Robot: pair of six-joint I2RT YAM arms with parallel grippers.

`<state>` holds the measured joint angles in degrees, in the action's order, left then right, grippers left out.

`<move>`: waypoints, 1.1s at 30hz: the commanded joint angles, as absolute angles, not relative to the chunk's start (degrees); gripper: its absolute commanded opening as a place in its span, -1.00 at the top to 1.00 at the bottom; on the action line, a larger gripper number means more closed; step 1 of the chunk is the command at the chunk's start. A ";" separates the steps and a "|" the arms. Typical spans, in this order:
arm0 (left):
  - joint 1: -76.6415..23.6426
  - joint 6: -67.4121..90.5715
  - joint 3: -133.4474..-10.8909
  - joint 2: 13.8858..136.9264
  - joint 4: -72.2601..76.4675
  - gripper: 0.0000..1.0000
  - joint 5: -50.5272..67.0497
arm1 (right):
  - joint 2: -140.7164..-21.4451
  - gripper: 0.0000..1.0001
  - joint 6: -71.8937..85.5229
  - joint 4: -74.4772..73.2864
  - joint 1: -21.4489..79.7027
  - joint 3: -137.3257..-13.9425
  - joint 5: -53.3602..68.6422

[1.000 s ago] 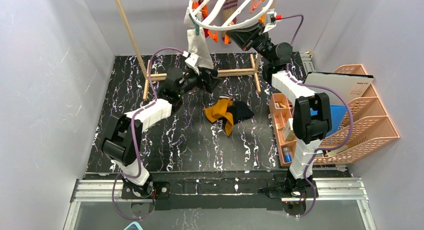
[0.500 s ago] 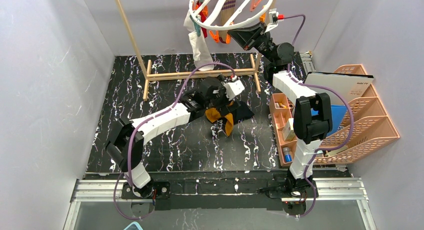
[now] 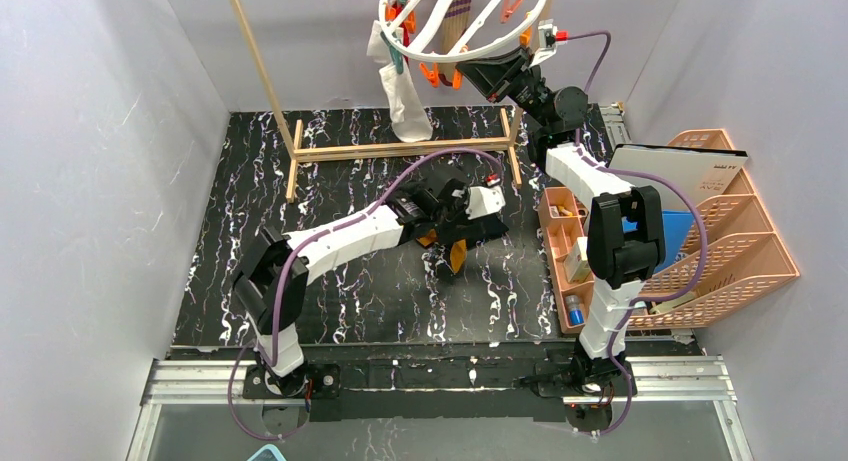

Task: Remove the socks clipped to the hanger

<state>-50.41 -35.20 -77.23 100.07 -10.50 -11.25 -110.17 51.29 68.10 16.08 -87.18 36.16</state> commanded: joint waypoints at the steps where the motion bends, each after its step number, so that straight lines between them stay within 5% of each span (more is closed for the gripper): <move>1: -51.06 -34.74 -80.80 98.64 -18.72 -0.97 -4.26 | -107.52 0.97 51.52 70.36 14.95 -86.84 34.01; 6: -49.68 -35.34 -73.30 92.53 -8.10 -0.97 -11.84 | -107.23 0.97 51.56 70.27 14.73 -86.66 33.93; 10: -38.98 -27.41 -69.09 87.33 -3.83 -0.97 -2.77 | -106.75 0.97 51.59 69.96 14.52 -86.75 34.00; 15: -28.83 -15.97 -53.47 77.69 23.11 -0.97 2.82 | -105.90 0.97 51.38 69.66 14.11 -86.39 33.67; 22: -21.40 -4.61 -50.52 81.21 41.99 -0.97 10.65 | -105.72 0.97 52.91 70.93 13.73 -86.20 33.75; 33: -18.20 9.96 -63.80 96.74 44.10 -0.35 20.33 | -103.85 0.97 52.92 70.45 12.34 -84.90 34.10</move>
